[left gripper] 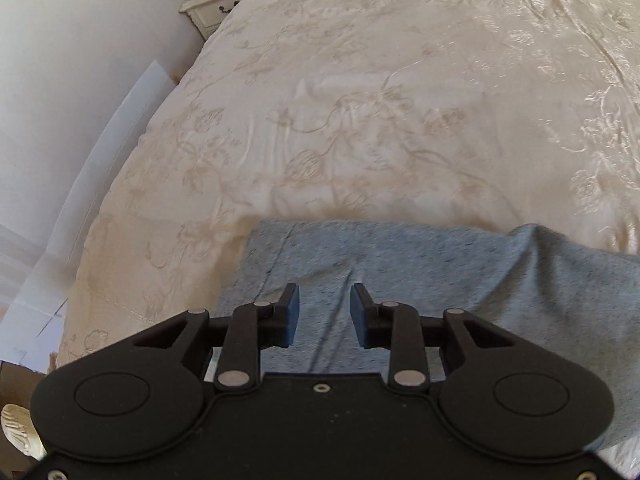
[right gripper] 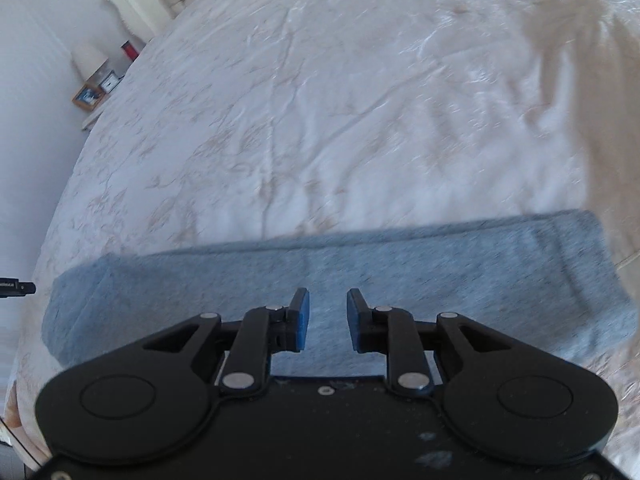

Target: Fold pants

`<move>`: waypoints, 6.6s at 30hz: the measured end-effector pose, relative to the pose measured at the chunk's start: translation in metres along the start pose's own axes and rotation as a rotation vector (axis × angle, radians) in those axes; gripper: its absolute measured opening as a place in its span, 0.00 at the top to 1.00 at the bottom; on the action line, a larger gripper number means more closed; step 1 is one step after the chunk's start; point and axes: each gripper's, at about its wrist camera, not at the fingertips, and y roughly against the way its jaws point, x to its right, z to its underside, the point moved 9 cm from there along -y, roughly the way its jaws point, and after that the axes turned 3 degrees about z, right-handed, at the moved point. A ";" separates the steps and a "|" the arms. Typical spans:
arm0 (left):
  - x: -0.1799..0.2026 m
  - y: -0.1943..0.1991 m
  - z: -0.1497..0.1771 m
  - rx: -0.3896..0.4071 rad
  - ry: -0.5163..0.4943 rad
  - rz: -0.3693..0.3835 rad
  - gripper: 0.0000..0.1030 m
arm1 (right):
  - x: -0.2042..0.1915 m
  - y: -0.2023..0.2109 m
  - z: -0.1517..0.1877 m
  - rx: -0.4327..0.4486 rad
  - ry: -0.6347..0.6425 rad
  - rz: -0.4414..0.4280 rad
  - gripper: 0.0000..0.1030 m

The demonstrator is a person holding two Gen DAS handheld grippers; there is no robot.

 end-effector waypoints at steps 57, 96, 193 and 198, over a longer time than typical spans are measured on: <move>-0.001 -0.029 0.071 -0.051 -0.275 0.312 0.66 | -0.344 -0.054 0.202 -0.242 0.280 -0.190 0.90; 0.035 -0.093 0.080 -0.312 -0.238 0.358 0.88 | -0.366 -0.109 0.206 -0.192 0.328 -0.156 0.82; 0.319 0.072 0.108 -0.036 -0.284 0.230 0.53 | 0.159 -0.063 -0.018 0.015 -0.072 0.350 0.70; 0.334 0.074 0.105 -0.037 -0.299 0.214 0.53 | 0.170 -0.104 -0.048 -0.010 -0.078 0.339 0.73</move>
